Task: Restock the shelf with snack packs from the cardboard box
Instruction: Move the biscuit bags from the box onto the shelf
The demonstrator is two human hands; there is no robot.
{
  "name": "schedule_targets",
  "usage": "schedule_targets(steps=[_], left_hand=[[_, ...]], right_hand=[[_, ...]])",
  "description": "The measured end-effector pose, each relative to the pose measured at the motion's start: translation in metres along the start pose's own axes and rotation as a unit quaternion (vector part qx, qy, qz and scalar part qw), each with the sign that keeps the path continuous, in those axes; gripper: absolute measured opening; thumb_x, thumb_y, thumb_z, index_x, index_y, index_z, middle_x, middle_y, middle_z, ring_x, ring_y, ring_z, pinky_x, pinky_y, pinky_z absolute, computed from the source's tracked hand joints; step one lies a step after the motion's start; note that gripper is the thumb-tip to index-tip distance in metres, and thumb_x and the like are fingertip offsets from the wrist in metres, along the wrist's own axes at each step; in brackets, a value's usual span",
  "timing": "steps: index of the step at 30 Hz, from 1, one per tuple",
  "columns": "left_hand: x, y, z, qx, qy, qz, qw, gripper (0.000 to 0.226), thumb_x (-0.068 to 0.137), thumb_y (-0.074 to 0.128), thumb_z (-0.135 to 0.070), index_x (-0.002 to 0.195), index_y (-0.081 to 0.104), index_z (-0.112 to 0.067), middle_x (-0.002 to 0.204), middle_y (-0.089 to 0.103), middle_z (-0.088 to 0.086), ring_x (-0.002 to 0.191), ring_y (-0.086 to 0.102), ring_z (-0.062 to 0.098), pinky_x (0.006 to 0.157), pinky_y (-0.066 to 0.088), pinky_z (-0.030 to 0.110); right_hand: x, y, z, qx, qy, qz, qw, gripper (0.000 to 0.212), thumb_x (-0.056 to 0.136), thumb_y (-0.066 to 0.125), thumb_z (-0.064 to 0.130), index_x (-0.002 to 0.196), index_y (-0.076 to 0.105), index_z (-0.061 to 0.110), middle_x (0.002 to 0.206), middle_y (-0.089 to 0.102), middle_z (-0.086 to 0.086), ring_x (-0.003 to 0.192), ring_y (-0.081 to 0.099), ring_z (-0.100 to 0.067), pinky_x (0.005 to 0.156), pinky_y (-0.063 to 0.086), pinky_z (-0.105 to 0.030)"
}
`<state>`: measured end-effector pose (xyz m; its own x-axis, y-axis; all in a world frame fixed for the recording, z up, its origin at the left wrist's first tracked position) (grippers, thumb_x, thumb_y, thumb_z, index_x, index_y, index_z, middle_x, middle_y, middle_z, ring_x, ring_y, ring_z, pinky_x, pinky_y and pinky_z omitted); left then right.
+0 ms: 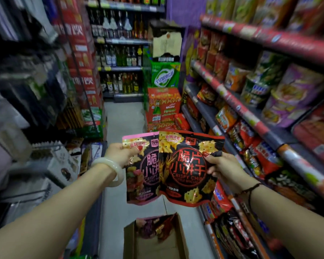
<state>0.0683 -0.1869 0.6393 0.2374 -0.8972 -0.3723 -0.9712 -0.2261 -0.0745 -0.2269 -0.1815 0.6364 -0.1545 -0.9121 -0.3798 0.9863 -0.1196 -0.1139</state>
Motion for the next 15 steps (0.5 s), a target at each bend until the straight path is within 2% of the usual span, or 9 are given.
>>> schedule_targets(steps=[2, 5, 8, 10, 12, 15], left_hand=[[-0.012, 0.0, -0.031, 0.012, 0.019, 0.002, 1.0, 0.008, 0.084, 0.064, -0.001, 0.078, 0.067, -0.003, 0.053, 0.068, 0.0, 0.05, 0.066, 0.015, 0.05, 0.056, 0.026], [-0.031, 0.004, -0.074, 0.03, 0.046, 0.017, 0.998, 0.01, 0.086, 0.063, -0.003, 0.076, 0.066, -0.004, 0.066, 0.069, 0.006, 0.051, 0.066, 0.014, 0.049, 0.056, 0.026], [-0.054, 0.009, -0.114, 0.069, 0.086, 0.023, 0.994, 0.008, 0.086, 0.064, -0.009, 0.087, 0.069, -0.003, 0.078, 0.069, 0.009, 0.062, 0.064, 0.017, 0.056, 0.051, 0.027], [-0.068, 0.014, -0.139, 0.077, 0.111, 0.032, 0.99, 0.009, 0.087, 0.064, -0.01, 0.088, 0.068, -0.002, 0.073, 0.067, 0.007, 0.057, 0.063, 0.014, 0.048, 0.05, 0.023], [-0.082, 0.02, -0.162, 0.083, 0.136, 0.043, 0.986, 0.008, 0.087, 0.064, -0.009, 0.081, 0.067, -0.003, 0.068, 0.064, 0.005, 0.046, 0.062, 0.007, 0.04, 0.046, 0.017], [-0.101, 0.027, -0.192, 0.087, 0.168, 0.059, 0.98, 0.012, 0.087, 0.063, -0.009, 0.075, 0.065, -0.007, 0.066, 0.064, 0.004, 0.042, 0.06, 0.003, 0.04, 0.045, 0.016]], right_hand=[[-0.012, -0.007, 0.026, 0.002, -0.016, -0.009, 1.0, 0.016, 0.093, 0.053, 0.003, 0.078, 0.055, 0.006, 0.036, 0.055, 0.002, 0.028, 0.049, -0.006, 0.03, 0.036, -0.013], [-0.031, -0.02, 0.06, 0.017, -0.037, -0.026, 0.999, 0.017, 0.092, 0.055, 0.003, 0.075, 0.057, 0.006, 0.038, 0.055, 0.002, 0.028, 0.049, -0.006, 0.029, 0.036, -0.014], [-0.049, -0.033, 0.09, 0.025, -0.06, -0.041, 0.997, 0.013, 0.09, 0.058, 0.004, 0.078, 0.057, 0.007, 0.044, 0.056, -0.001, 0.029, 0.051, -0.006, 0.029, 0.035, -0.014], [-0.061, -0.042, 0.109, 0.028, -0.074, -0.048, 0.996, 0.011, 0.091, 0.058, 0.004, 0.08, 0.057, 0.006, 0.046, 0.057, -0.003, 0.029, 0.051, -0.006, 0.029, 0.035, -0.014], [-0.073, -0.052, 0.127, 0.027, -0.083, -0.055, 0.995, 0.01, 0.091, 0.058, 0.005, 0.081, 0.058, 0.005, 0.04, 0.056, -0.002, 0.029, 0.051, -0.006, 0.029, 0.035, -0.014], [-0.094, -0.069, 0.153, 0.031, -0.104, -0.066, 0.992, 0.01, 0.091, 0.058, 0.005, 0.08, 0.057, 0.005, 0.04, 0.058, 0.0, 0.031, 0.053, -0.007, 0.031, 0.037, -0.015]])
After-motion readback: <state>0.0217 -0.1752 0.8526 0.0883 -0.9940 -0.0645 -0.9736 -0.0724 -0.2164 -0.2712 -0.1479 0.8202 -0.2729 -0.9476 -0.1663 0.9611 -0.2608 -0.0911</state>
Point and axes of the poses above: each hand's wrist, its own x-axis towards the middle knuckle, its own y-axis out of the palm, z = x × y, the point moved 6 cm from there along x, towards the middle knuckle
